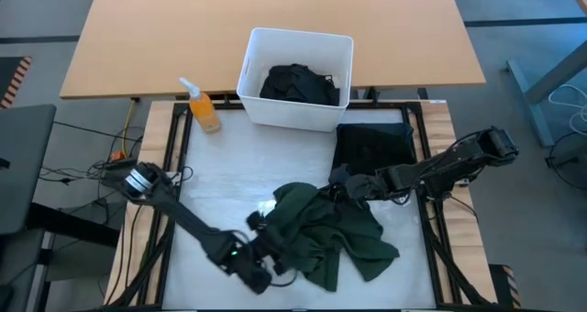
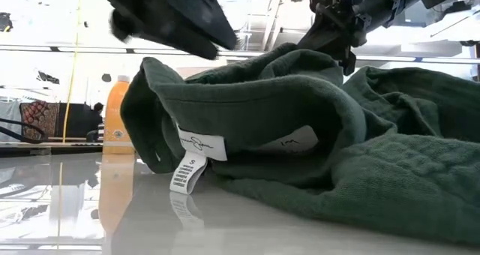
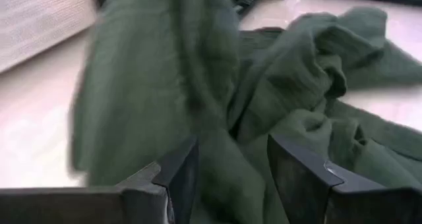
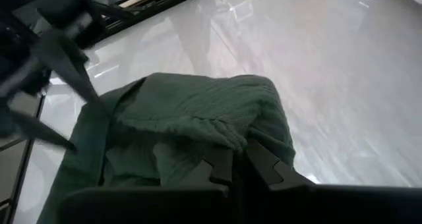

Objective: Fold laundry
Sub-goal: Fold the green polo shirt

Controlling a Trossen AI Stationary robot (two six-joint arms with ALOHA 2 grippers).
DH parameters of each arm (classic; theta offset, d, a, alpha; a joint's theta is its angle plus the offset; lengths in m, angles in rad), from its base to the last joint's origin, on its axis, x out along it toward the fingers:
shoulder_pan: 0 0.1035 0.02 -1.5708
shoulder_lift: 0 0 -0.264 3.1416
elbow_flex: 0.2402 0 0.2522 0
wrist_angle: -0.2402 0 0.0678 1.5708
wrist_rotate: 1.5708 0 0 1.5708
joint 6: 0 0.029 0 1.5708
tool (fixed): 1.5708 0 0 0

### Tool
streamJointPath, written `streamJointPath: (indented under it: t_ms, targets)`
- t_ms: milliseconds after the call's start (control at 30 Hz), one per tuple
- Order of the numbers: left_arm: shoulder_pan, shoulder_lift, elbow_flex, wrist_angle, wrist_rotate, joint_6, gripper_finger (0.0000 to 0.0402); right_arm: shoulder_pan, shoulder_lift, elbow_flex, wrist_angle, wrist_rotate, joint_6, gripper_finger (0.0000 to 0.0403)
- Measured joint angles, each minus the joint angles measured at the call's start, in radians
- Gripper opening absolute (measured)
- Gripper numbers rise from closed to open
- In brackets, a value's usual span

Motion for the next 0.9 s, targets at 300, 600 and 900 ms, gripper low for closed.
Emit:
streamJointPath:
  t_ms: [300, 600, 900]
  targets:
    - [0.077, 0.020, 0.001, 0.015, -0.014, 0.125, 0.0171, 0.010, 0.001, 0.000, -0.012, -0.007, -0.004, 0.0032]
    - [0.102, 0.020, 0.043, -0.162, -0.031, 0.116, 0.0171, -0.007, 0.001, 0.000, 0.003, -0.007, -0.012, 0.0034]
    - [0.157, 0.028, 0.053, -0.241, 0.059, 0.058, 0.0171, -0.019, 0.002, 0.000, 0.030, -0.012, -0.006, 0.0034]
